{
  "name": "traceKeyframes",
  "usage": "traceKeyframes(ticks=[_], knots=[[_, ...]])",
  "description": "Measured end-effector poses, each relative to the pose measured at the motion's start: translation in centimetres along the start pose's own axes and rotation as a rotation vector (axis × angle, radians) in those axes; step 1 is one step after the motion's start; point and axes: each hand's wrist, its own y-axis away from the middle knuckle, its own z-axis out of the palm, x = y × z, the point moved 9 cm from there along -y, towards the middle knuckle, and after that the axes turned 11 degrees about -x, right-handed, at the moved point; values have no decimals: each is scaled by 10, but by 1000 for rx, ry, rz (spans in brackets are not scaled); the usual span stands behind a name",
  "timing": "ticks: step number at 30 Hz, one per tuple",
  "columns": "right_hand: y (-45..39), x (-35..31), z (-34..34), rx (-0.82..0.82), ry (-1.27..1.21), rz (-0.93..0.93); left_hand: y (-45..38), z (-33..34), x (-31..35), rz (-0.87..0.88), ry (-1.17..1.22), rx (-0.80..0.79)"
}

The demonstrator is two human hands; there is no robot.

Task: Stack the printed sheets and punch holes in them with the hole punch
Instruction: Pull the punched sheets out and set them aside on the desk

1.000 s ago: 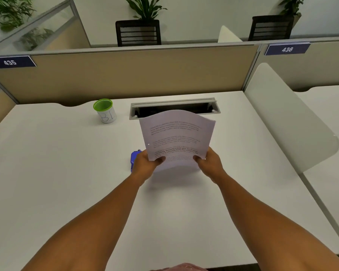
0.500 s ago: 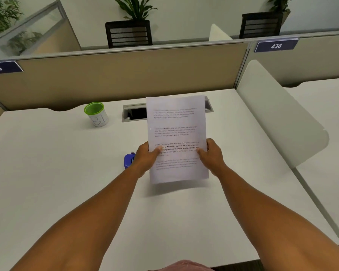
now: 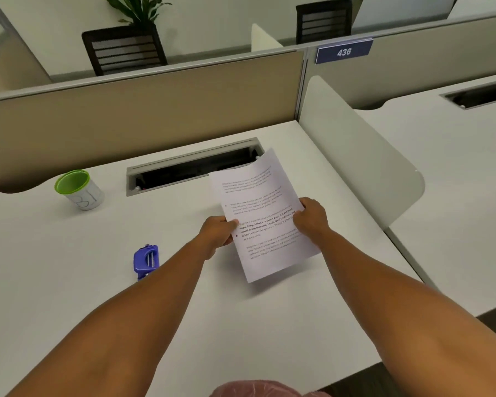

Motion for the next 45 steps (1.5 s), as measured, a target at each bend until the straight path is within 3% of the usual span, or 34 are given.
traceKeyframes(ticks=[8, 40, 42, 45], knots=[[-27, 47, -51, 127, -83, 123, -46, 49, 24, -30, -38, -87], [-143, 104, -97, 268, -109, 273, -153, 68, 60, -35, 1, 71], [-143, 103, -100, 295, -93, 277, -156, 68, 62, -8, -96, 76], [-140, 99, -100, 319, -21, 267, -157, 67, 65, 66, -470, 116]])
